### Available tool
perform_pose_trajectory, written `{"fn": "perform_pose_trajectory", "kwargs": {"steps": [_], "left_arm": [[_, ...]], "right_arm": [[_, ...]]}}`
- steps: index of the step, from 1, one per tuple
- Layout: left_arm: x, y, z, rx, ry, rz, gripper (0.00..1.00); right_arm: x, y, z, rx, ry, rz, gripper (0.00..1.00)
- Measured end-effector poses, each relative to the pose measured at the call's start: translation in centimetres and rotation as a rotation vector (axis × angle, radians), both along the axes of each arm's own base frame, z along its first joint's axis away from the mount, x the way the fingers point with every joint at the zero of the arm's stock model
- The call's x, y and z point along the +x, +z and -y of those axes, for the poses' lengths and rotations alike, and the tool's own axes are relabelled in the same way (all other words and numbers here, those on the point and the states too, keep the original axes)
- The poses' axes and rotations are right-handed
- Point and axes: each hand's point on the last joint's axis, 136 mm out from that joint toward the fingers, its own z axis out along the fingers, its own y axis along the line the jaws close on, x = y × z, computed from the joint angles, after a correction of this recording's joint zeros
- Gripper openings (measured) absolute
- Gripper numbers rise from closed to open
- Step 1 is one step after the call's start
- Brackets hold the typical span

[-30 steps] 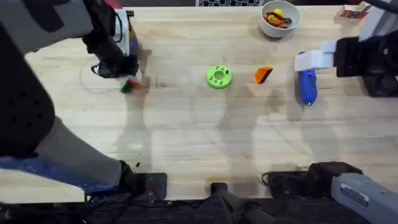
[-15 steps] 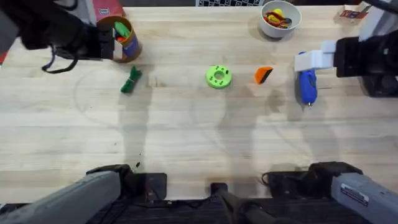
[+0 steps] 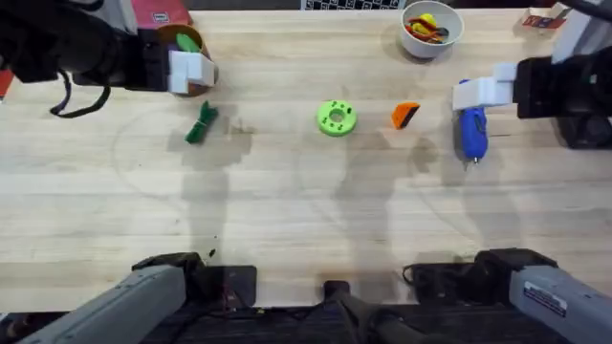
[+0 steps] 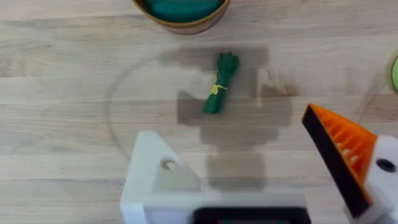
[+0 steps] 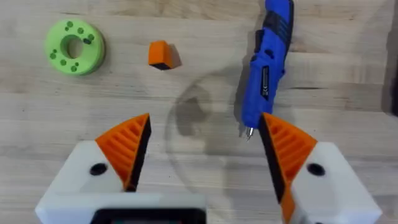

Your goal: Pick up the gripper from the table and insert it into the empty holder that is missing its gripper. Then pick up a screw, insert it into the mounting hole, and use the screwdriver to tighten it. Finally, clean up the table by picking up the vegetable and placing it into the bucket.

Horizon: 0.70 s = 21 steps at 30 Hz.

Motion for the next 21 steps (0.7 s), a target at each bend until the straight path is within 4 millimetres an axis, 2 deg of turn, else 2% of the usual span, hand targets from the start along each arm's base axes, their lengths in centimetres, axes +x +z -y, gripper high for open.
{"fn": "perform_pose_trajectory", "kwargs": {"steps": [12,17,21], "left_arm": [[-1.1,3.1,0.2,0.008,-0.003,0.113,0.985],[-2.1,6.3,0.8,0.0,-0.021,0.236,0.985],[-4.5,9.0,1.1,0.013,-0.027,0.336,0.985]], "right_arm": [[0.0,0.0,0.0,0.0,0.0,0.0,0.994],[0.0,0.0,0.0,0.0,0.0,0.0,0.994],[0.0,0.0,0.0,0.0,0.0,0.0,0.994]]}}
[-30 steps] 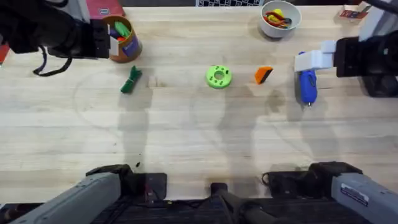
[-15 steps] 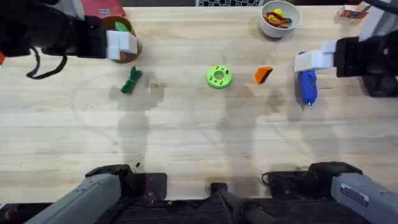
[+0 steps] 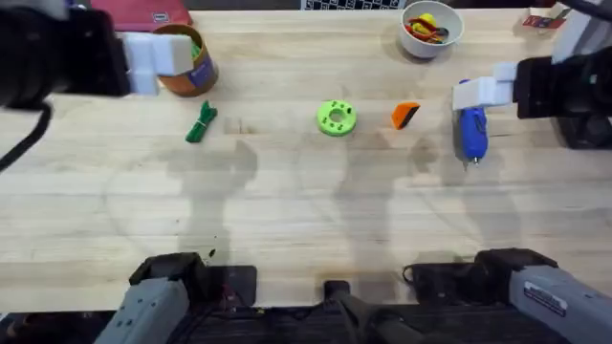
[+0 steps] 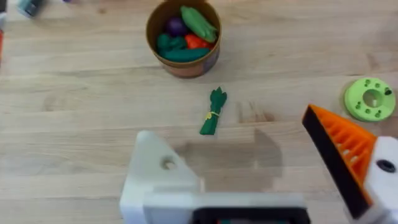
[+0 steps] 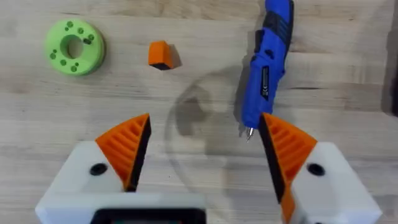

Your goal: Pick up the gripper from the table and insert it into the empty holder that is missing its gripper. Then pick up a screw, insert it into the mounting hole, and use the screwdriver to tighten it. Finally, clean up the table by picking up the vegetable and placing it into the bucket.

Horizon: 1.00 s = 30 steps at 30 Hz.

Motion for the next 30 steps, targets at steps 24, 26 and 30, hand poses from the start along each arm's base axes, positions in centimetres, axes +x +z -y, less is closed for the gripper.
{"fn": "perform_pose_trajectory", "kwargs": {"steps": [24,26,30], "left_arm": [[3.5,-1.1,2.2,0.024,-0.131,0.447,0.985],[3.2,-1.6,3.1,0.014,-0.172,0.499,0.985],[2.0,-2.6,4.7,-0.004,-0.254,0.59,0.985]], "right_arm": [[0.0,0.0,0.0,0.0,0.0,0.0,0.994],[0.0,0.0,0.0,0.0,0.0,0.0,0.994],[0.0,0.0,0.0,0.0,0.0,0.0,0.994]]}}
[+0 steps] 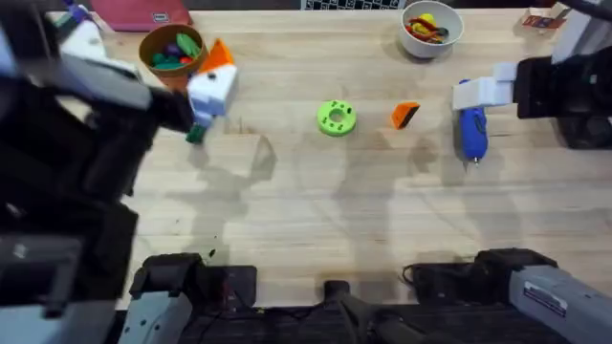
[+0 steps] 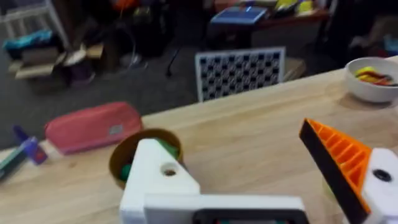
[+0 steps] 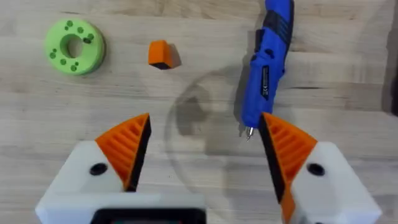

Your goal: Pick up the gripper from the table and insert it into the empty holder that is missing its gripper. Then pick up a screw, insert it into the mounting hole, and use the screwdriver to tighten it. Finally, clean up the table by picking up the vegetable and placing it into the bucket.

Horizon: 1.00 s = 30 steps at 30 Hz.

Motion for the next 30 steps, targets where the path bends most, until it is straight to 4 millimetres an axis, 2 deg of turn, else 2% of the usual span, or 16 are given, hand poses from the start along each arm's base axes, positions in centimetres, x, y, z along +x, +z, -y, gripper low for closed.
{"fn": "perform_pose_trajectory", "kwargs": {"steps": [11,19,30], "left_arm": [[-3.6,-3.2,1.7,-0.027,-0.089,0.175,0.985],[-5.3,-5.3,3.2,-0.024,-0.172,0.245,0.985],[-7.1,-6.8,6.8,-0.02,-0.408,0.211,0.985]], "right_arm": [[0.0,0.0,0.0,0.0,0.0,0.0,0.993],[0.0,0.0,0.0,0.0,0.0,0.0,0.993],[0.0,0.0,0.0,0.0,0.0,0.001,0.993]]}}
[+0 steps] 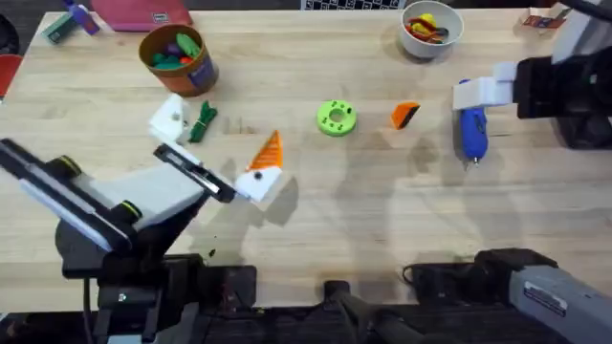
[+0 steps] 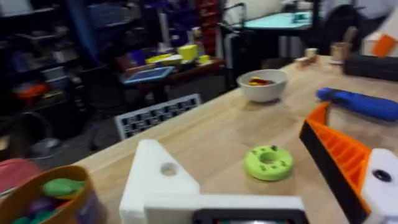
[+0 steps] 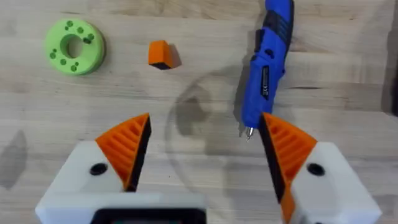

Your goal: Pick up the gripper from the table and insert it into the empty holder that is missing its gripper. Then pick up a screw, insert it into the mounting hole, and use the screwdriver to tighten it. Finally, clean up the table by picking up the vegetable and placing it into the bucket.

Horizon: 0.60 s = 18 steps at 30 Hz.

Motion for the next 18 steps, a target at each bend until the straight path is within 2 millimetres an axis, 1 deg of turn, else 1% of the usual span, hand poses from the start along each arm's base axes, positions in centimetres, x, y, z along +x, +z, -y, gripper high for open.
{"fn": "perform_pose_trajectory", "kwargs": {"steps": [5,9,12,18], "left_arm": [[-2.0,-1.3,2.4,0.022,-0.186,-0.052,0.985],[-3.4,-2.6,3.7,0.023,-0.303,-0.122,0.985],[-4.1,-3.6,4.2,0.014,-0.35,-0.177,0.985],[-4.6,-4.6,4.5,-0.014,-0.387,-0.255,0.985]], "right_arm": [[0.0,0.0,0.0,0.0,0.0,0.0,0.994],[0.0,0.0,0.0,0.0,0.0,0.0,0.994],[0.0,0.0,0.0,0.0,0.0,0.0,0.994],[0.0,0.0,0.0,0.0,0.0,0.0,0.994]]}}
